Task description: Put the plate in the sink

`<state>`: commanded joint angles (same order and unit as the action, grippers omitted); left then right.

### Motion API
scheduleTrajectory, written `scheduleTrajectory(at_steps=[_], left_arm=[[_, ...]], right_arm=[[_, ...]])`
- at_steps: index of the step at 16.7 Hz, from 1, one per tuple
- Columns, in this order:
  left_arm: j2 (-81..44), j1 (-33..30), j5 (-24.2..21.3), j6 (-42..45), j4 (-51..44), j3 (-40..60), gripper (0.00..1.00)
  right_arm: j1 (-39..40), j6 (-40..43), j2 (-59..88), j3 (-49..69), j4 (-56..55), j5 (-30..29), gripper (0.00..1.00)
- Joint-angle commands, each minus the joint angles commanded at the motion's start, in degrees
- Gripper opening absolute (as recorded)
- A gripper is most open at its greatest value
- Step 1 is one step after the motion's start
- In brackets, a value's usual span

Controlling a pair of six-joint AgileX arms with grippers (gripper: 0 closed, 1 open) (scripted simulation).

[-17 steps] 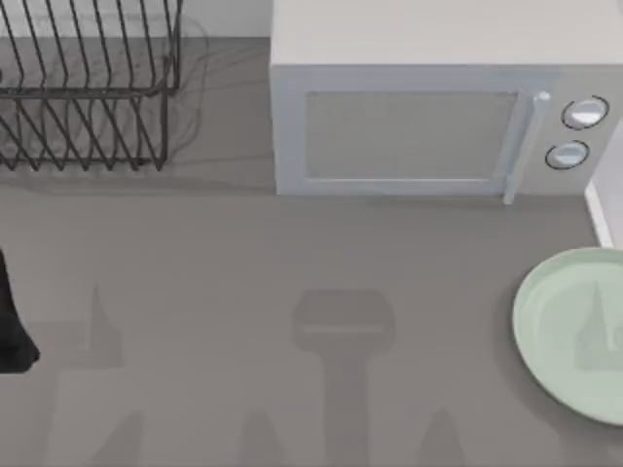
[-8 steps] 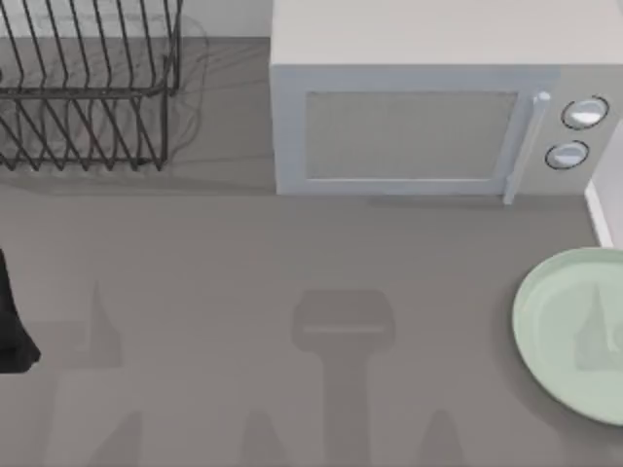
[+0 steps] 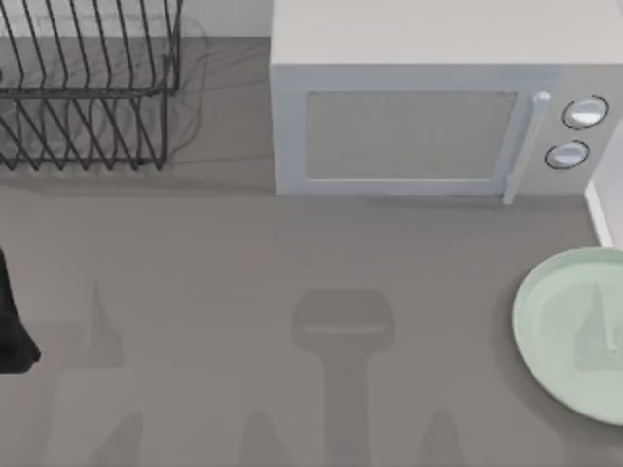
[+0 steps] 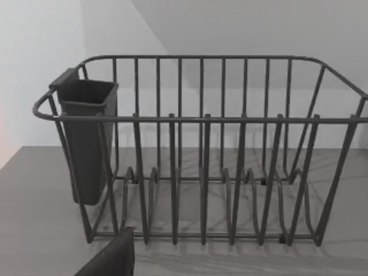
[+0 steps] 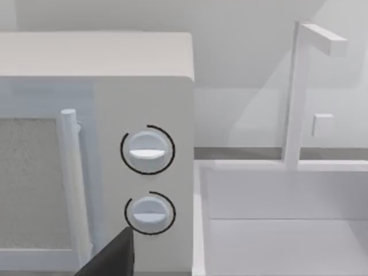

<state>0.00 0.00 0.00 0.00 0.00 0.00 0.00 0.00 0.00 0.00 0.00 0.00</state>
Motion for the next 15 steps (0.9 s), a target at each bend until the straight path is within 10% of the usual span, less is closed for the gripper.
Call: scheduleTrajectory(at_steps=[15], left_arm=[[0.0,0.0,0.0,0.0,0.0,0.0,1.00]], right_arm=[[6.9,-7.1,26.7,21.2,18.0,0.0,1.00]])
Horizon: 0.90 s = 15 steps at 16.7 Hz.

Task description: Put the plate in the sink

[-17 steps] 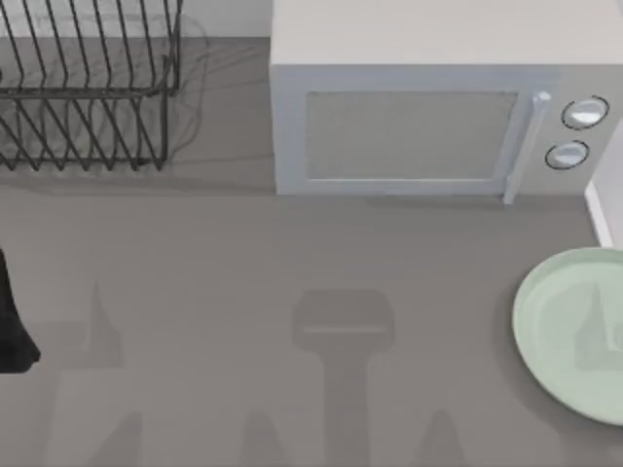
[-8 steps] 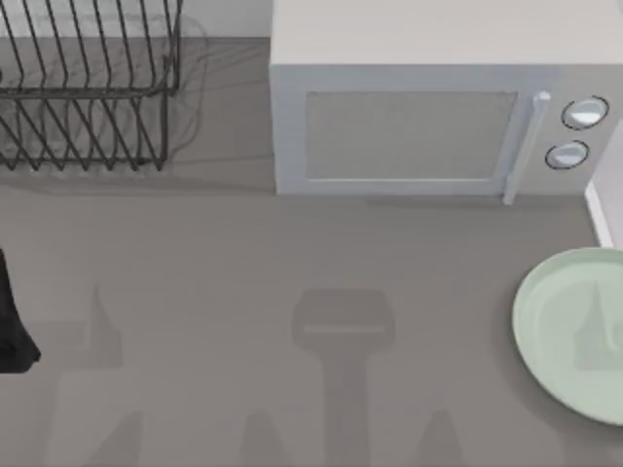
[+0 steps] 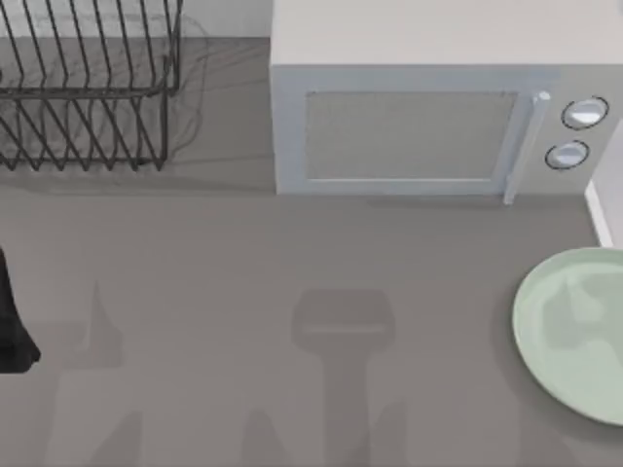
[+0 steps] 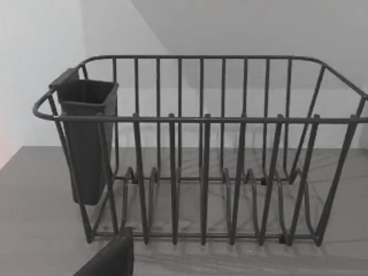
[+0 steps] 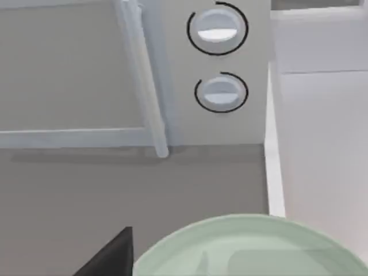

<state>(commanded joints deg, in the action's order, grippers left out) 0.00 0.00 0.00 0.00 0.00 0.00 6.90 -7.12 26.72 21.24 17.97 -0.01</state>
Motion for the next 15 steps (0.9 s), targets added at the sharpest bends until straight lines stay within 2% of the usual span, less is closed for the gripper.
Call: scheduleTrajectory(at_steps=[10,15], left_arm=[[0.0,0.0,0.0,0.0,0.0,0.0,1.00],[0.0,0.0,0.0,0.0,0.0,0.0,1.00]], right_arm=[[12.3,-12.7,55.4,38.0,32.1,0.0,1.00],[16.1,-16.6,71.9,49.5,41.8,0.0,1.00]])
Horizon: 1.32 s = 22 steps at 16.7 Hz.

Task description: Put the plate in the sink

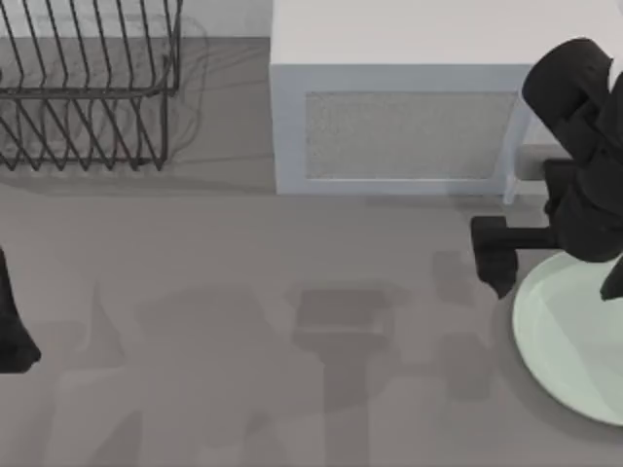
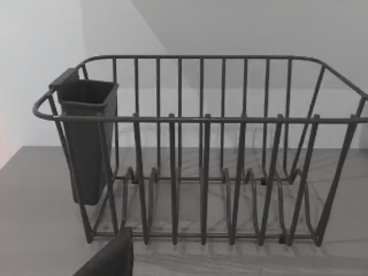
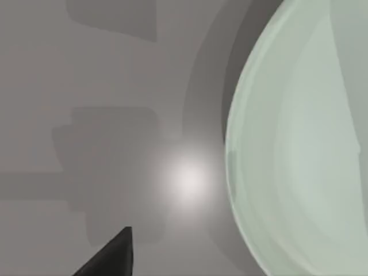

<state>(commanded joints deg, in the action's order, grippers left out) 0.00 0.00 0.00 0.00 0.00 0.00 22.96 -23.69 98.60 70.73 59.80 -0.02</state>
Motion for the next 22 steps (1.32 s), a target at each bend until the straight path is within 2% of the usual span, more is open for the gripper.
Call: scheduleTrajectory(at_steps=[9,17,22], left_arm=[[0.0,0.0,0.0,0.0,0.0,0.0,1.00],[0.0,0.0,0.0,0.0,0.0,0.0,1.00],[0.0,0.0,0.0,0.0,0.0,0.0,1.00]], right_arm=[[0.4,-0.6,3.0,1.1,0.6,0.0,1.00],[0.7,-0.9,11.3,-9.3,-18.9,0.0,1.00],[0.8,-1.0,12.5,-10.8,-21.0,0.0,1.00]])
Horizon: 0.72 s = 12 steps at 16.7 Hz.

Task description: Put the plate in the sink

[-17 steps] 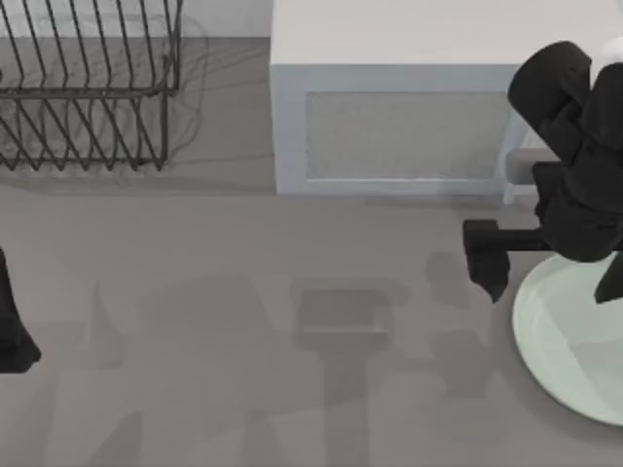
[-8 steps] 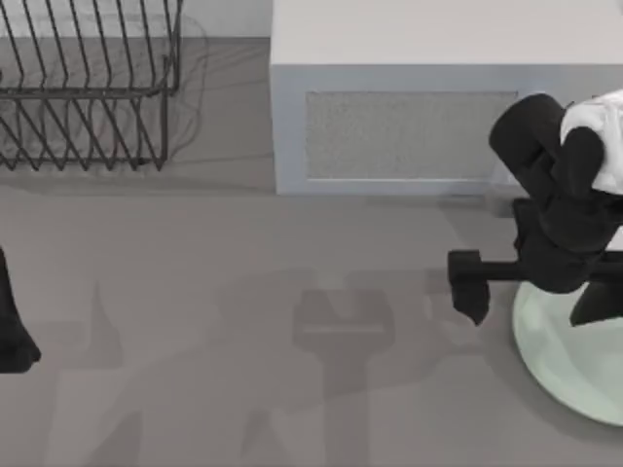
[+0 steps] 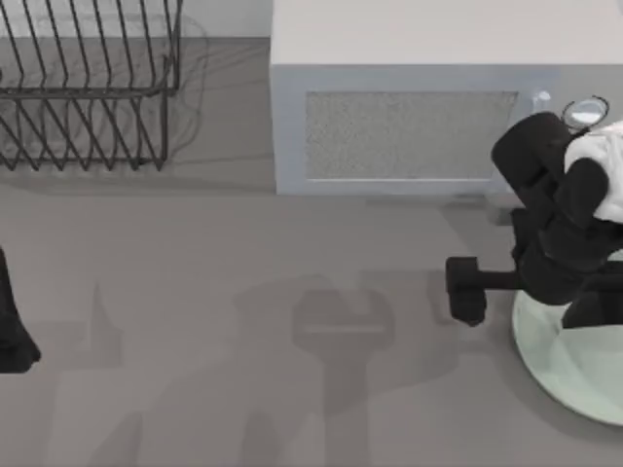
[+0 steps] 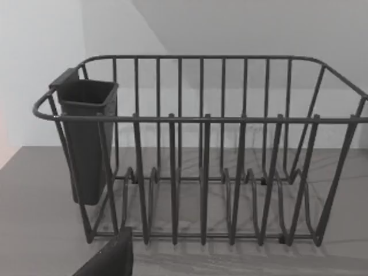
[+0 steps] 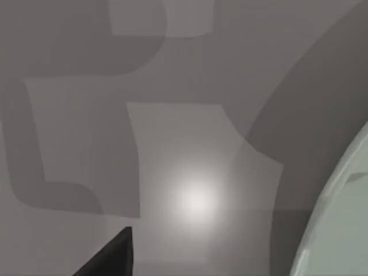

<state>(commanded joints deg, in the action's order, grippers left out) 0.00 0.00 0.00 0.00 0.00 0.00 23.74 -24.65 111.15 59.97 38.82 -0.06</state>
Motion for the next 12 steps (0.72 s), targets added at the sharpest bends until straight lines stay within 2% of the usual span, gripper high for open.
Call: scheduleTrajectory(at_steps=[1,12], left_arm=[[0.0,0.0,0.0,0.0,0.0,0.0,1.00],[0.0,0.0,0.0,0.0,0.0,0.0,1.00]], right_arm=[[0.0,0.0,0.0,0.0,0.0,0.0,1.00],[0.0,0.0,0.0,0.0,0.0,0.0,0.17]])
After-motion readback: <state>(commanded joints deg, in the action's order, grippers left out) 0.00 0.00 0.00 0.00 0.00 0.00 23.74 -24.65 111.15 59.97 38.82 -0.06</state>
